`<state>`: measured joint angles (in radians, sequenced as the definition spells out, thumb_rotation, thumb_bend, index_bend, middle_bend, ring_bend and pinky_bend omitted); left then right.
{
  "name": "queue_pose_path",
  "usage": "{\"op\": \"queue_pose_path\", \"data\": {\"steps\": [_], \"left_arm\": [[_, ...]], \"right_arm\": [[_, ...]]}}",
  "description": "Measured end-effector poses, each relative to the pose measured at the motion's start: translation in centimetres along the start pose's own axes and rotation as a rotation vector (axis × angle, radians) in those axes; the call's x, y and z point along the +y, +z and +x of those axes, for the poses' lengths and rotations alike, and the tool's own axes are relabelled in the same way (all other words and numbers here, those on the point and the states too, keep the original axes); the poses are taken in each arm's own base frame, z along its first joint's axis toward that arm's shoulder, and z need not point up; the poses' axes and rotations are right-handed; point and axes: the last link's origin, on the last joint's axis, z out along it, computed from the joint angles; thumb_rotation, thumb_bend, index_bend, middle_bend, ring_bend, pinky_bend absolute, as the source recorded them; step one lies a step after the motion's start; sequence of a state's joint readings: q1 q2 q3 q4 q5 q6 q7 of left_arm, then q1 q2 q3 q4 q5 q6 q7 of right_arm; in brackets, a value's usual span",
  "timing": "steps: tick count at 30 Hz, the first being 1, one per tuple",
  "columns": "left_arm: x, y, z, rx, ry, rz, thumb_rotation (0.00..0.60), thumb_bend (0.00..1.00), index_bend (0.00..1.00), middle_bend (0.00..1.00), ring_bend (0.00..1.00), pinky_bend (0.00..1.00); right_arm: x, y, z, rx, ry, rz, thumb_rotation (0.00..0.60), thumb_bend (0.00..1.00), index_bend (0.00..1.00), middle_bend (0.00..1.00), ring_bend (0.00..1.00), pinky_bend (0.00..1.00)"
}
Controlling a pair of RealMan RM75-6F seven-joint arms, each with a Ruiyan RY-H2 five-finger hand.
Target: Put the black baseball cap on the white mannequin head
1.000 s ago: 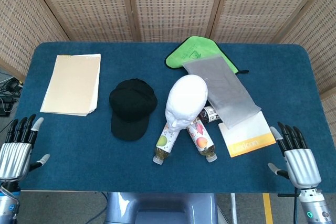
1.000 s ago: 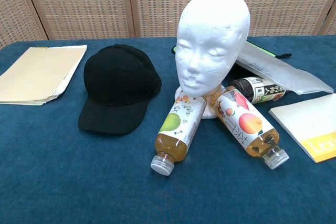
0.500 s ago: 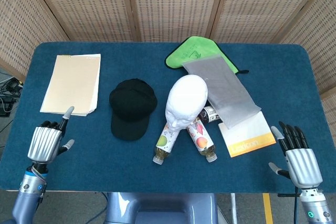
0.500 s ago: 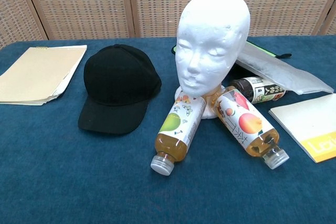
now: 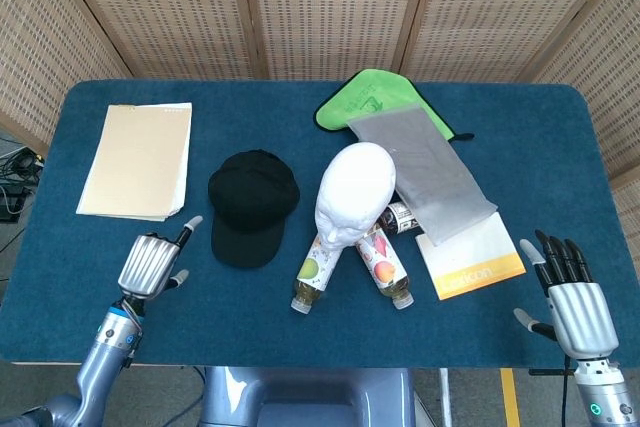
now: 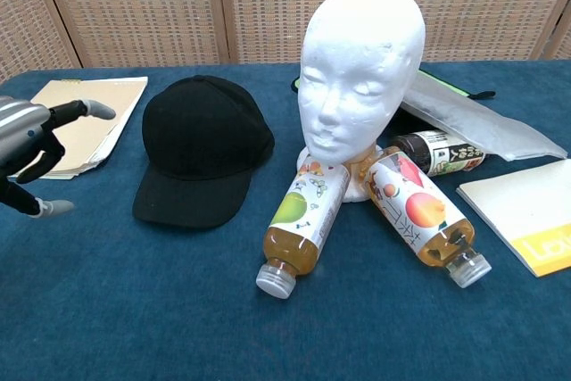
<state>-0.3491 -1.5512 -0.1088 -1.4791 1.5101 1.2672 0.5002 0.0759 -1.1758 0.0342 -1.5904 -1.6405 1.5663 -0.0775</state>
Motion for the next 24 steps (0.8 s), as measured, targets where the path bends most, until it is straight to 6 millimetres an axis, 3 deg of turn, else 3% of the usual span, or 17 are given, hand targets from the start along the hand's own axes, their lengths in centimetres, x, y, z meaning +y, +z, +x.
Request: {"op": "queue_pose_path", "data": {"steps": [3, 24], "left_arm": [[0.6, 0.2, -0.7, -0.005, -0.001, -0.001, 0.6, 0.39, 0.21, 0.88, 0.8, 0.7], [3.5, 1.1, -5.6, -0.001, 0.04, -0.013, 0.6, 0.39, 0.17, 0.88, 0.8, 0.7]], "right_arm": [[0.0, 0.0, 0.0, 0.003, 0.002, 0.0, 0.6, 0.06, 0.12, 0.0, 0.0, 0.0], [0.1, 0.0, 0.3, 0.01, 0.022, 0.001, 0.6, 0.06, 0.12, 0.0, 0.0, 0.0]]}}
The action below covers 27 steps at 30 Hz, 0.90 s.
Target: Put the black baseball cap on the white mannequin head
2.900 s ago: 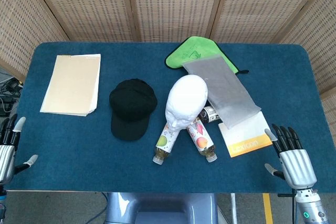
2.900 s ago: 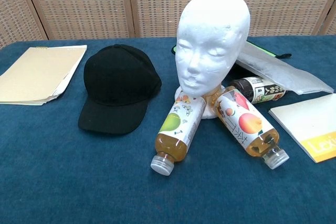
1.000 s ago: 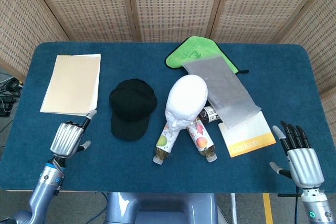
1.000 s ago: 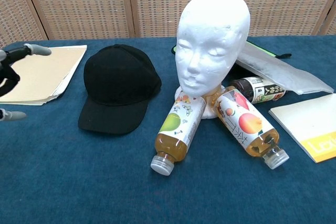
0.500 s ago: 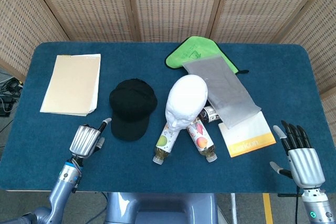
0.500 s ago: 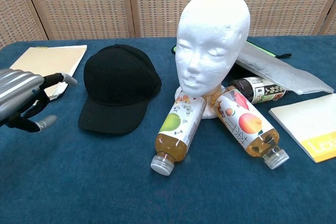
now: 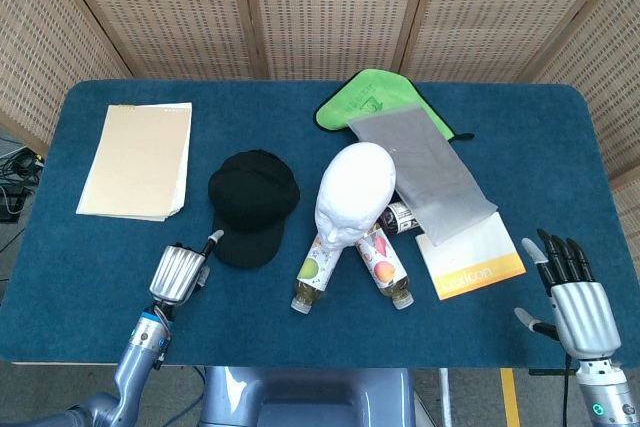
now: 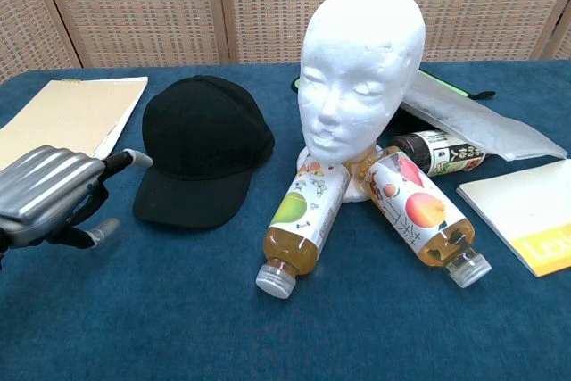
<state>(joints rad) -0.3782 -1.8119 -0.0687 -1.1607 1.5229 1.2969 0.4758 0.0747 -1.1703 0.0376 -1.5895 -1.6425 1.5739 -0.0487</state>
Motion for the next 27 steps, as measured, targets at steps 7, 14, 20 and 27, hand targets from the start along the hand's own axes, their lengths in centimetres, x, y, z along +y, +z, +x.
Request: {"op": "queue_pose_path", "data": {"steps": [7, 14, 20, 27], "left_arm": [[1.3, 1.0, -0.8, 0.02, 0.034, -0.02, 0.6, 0.39, 0.18, 0.88, 0.8, 0.7], [2.4, 2.0, -1.3, 0.021, 0.041, -0.042, 0.6, 0.39, 0.18, 0.88, 0.8, 0.7], [3.0, 2.2, -1.6, 0.023, 0.041, -0.054, 0.6, 0.39, 0.18, 0.88, 0.8, 0.7], [3.2, 2.5, -2.1, 0.021, 0.055, -0.048, 0.6, 0.39, 0.19, 0.88, 0.8, 0.7]], "right_arm": [[0.2, 0.1, 0.1, 0.001, 0.008, -0.006, 0.6, 0.06, 0.12, 0.0, 0.0, 0.0], [0.4, 0.1, 0.2, 0.004, 0.017, -0.011, 0.6, 0.06, 0.12, 0.0, 0.0, 0.0], [0.5, 0.1, 0.3, 0.008, 0.023, -0.014, 0.6, 0.06, 0.12, 0.0, 0.0, 0.0], [0.3, 0.1, 0.1, 0.004, 0.023, -0.006, 0.6, 0.06, 0.12, 0.0, 0.0, 0.0]]}}
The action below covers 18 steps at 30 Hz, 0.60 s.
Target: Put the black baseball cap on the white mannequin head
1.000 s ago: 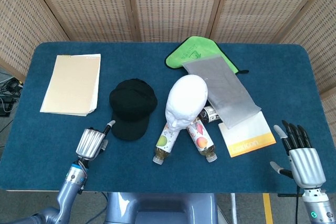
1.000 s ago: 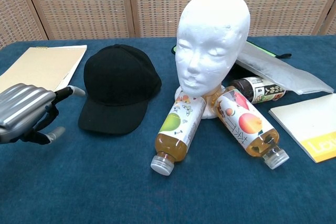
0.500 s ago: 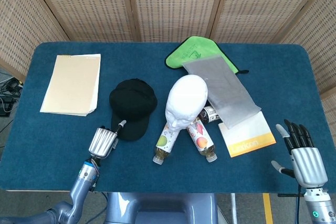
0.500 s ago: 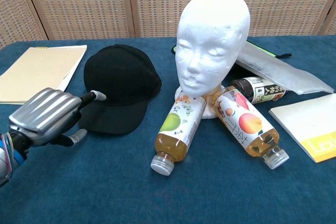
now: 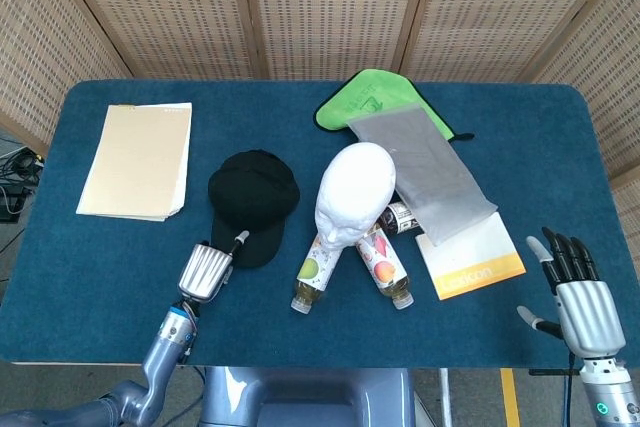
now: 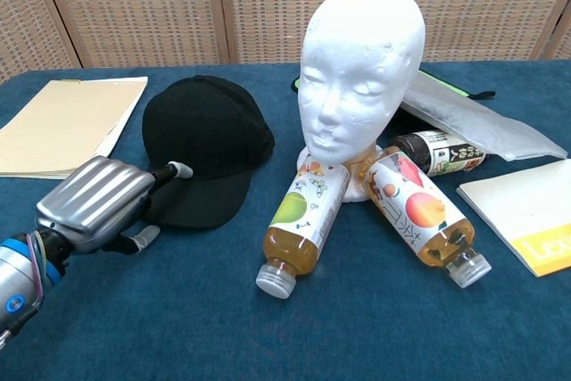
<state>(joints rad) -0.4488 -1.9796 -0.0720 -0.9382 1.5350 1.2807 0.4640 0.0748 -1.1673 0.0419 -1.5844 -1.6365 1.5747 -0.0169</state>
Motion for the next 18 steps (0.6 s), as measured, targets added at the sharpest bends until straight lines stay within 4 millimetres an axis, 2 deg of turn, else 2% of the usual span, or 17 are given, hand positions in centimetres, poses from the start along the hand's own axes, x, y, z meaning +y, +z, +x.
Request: {"op": "queue_pose_path", "data": {"steps": [13, 18], "left_arm": [[0.5, 1.5, -0.6, 0.047, 0.031, 0.028, 0.6, 0.39, 0.24, 0.88, 0.8, 0.7], [0.5, 2.2, -0.2, 0.098, 0.028, 0.051, 0.6, 0.39, 0.27, 0.88, 0.8, 0.7]], "right_arm": [[-0.1, 0.1, -0.4, -0.01, -0.007, 0.005, 0.6, 0.06, 0.12, 0.0, 0.0, 0.0], [-0.1, 0.1, -0.4, -0.014, -0.009, 0.003, 0.6, 0.06, 0.12, 0.0, 0.0, 0.0]]}}
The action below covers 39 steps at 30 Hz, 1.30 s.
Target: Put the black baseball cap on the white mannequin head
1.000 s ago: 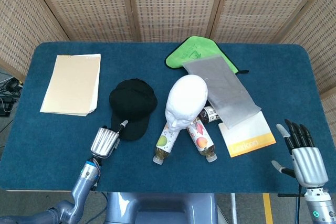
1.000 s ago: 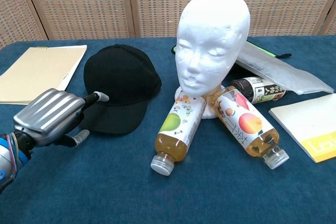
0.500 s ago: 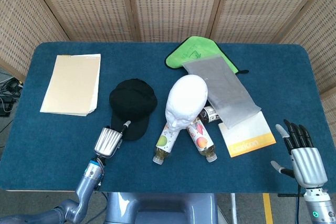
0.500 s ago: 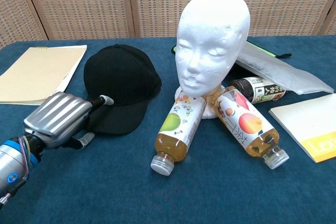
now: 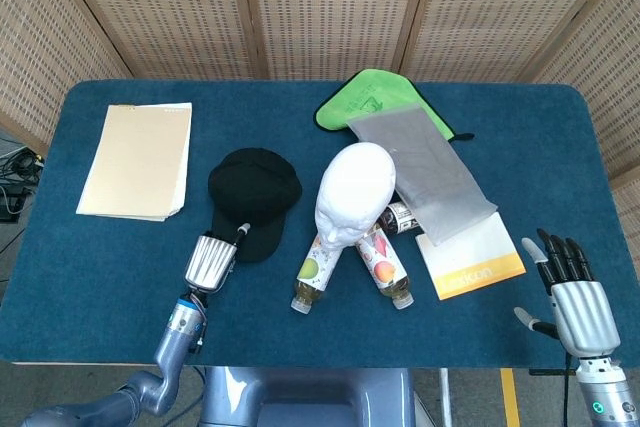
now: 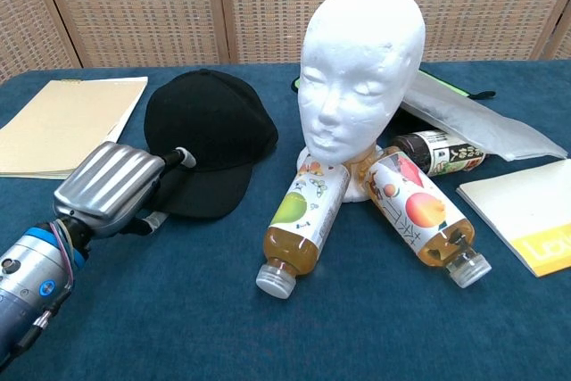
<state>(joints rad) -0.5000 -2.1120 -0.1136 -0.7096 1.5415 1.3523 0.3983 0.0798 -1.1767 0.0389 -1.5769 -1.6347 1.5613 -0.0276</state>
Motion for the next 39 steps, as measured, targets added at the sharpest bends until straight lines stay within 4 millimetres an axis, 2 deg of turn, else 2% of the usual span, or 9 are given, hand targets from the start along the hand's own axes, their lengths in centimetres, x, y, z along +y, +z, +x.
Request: {"op": "queue_pose_path", "data": {"steps": [6, 14, 20, 31, 39], "left_arm": [[-0.4, 0.9, 0.5, 0.06, -0.001, 0.024, 0.6, 0.39, 0.32, 0.88, 0.8, 0.7], [-1.5, 1.4, 0.8, 0.098, 0.012, 0.049, 0.6, 0.39, 0.51, 0.89, 0.81, 0.7], [-2.4, 1.5, 0.7, 0.109, 0.023, 0.063, 0.6, 0.39, 0.61, 0.89, 0.81, 0.7], [-2.9, 1.8, 1.3, 0.163, 0.03, 0.07, 0.6, 0.39, 0.71, 0.9, 0.82, 0.7], [-4.3, 2.6, 3.3, 0.286, 0.066, 0.061, 0.6, 0.41, 0.76, 0.9, 0.82, 0.7]], "right_arm": [[-0.1, 0.0, -0.1, -0.001, -0.004, 0.004, 0.6, 0.06, 0.12, 0.0, 0.0, 0.0], [-0.2, -0.1, 0.0, 0.001, -0.005, 0.006, 0.6, 0.06, 0.12, 0.0, 0.0, 0.0], [-0.3, -0.1, -0.1, -0.001, -0.007, 0.009, 0.6, 0.06, 0.13, 0.0, 0.0, 0.0], [-0.2, -0.1, -0.1, -0.002, -0.009, 0.007, 0.6, 0.06, 0.13, 0.0, 0.0, 0.0], [-0.3, -0.1, -0.2, -0.003, -0.011, 0.009, 0.6, 0.06, 0.13, 0.0, 0.0, 0.0]]}}
